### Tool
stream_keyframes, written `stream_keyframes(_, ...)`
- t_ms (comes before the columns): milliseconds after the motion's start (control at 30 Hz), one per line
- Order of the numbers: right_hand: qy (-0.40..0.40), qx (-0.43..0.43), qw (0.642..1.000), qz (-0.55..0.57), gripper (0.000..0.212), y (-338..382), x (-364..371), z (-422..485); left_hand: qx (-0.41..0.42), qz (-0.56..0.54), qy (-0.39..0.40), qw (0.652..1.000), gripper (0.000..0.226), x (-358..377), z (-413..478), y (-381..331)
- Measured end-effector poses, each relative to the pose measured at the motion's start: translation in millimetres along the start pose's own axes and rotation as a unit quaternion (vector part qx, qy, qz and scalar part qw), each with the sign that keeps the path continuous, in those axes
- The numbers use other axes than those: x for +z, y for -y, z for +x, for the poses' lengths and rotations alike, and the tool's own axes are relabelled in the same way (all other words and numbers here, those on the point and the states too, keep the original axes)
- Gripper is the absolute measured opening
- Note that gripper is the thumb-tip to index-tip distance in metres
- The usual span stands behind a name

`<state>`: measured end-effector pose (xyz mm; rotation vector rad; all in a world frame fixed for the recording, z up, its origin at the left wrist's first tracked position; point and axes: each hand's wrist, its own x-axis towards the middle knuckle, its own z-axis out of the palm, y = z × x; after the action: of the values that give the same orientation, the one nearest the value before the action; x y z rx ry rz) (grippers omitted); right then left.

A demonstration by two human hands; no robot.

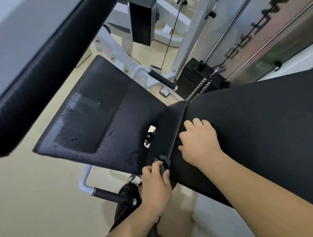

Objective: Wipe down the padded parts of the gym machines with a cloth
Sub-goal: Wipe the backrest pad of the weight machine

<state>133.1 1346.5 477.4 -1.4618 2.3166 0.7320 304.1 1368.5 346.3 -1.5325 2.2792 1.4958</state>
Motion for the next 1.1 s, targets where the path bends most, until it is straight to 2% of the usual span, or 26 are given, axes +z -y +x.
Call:
stream_keyframes(100, -0.009, -0.004, 1.000, 0.005, 0.026, -4, 0, 0, 0.029, 0.037, 0.006, 0.999, 0.036, -11, 51, -21)
stream_keyframes(200, -0.017, -0.005, 1.000, -0.001, 0.028, 1, -5, 7, 0.037, 0.011, 0.044, 0.998, 0.040, -14, 118, -42)
stream_keyframes(300, -0.007, 0.002, 1.000, -0.013, 0.031, 3, -2, 15, 0.018, -0.031, 0.100, 0.994, 0.049, -8, 179, -59)
stream_keyframes(400, -0.018, 0.013, 1.000, -0.015, 0.026, 3, 3, 18, -0.023, -0.072, 0.133, 0.988, 0.052, 0, 199, -38)
stream_keyframes(500, -0.012, 0.014, 1.000, -0.019, 0.022, 9, 6, 18, -0.109, -0.119, 0.109, 0.981, 0.051, 4, 172, 4)
stream_keyframes(633, -0.003, 0.012, 1.000, -0.014, 0.029, 10, 7, 13, -0.202, -0.035, 0.089, 0.975, 0.047, 5, 116, 17)
stream_keyframes(700, -0.006, 0.003, 1.000, -0.001, 0.029, 8, 3, 2, -0.242, -0.034, 0.095, 0.965, 0.045, -3, 88, 5)
stream_keyframes(800, -0.033, -0.015, 0.999, 0.015, 0.023, 5, -5, -26, -0.226, -0.073, 0.085, 0.968, 0.035, -11, 42, -15)
stream_keyframes(867, -0.056, -0.027, 0.997, 0.036, 0.019, 5, -11, -49, -0.212, -0.147, 0.071, 0.964, 0.028, -17, 16, -25)
stream_keyframes(933, -0.079, -0.043, 0.995, 0.042, 0.016, 3, -14, -65, -0.225, -0.213, 0.045, 0.950, 0.031, -17, 11, -29)
stream_keyframes(1000, -0.117, -0.057, 0.991, 0.041, 0.010, 0, -9, -84, -0.274, -0.267, -0.007, 0.924, 0.037, -8, 18, -24)
stream_keyframes(1100, -0.137, -0.050, 0.989, 0.022, 0.030, -2, 1, -106, -0.338, -0.345, -0.062, 0.874, 0.043, 2, 31, -13)
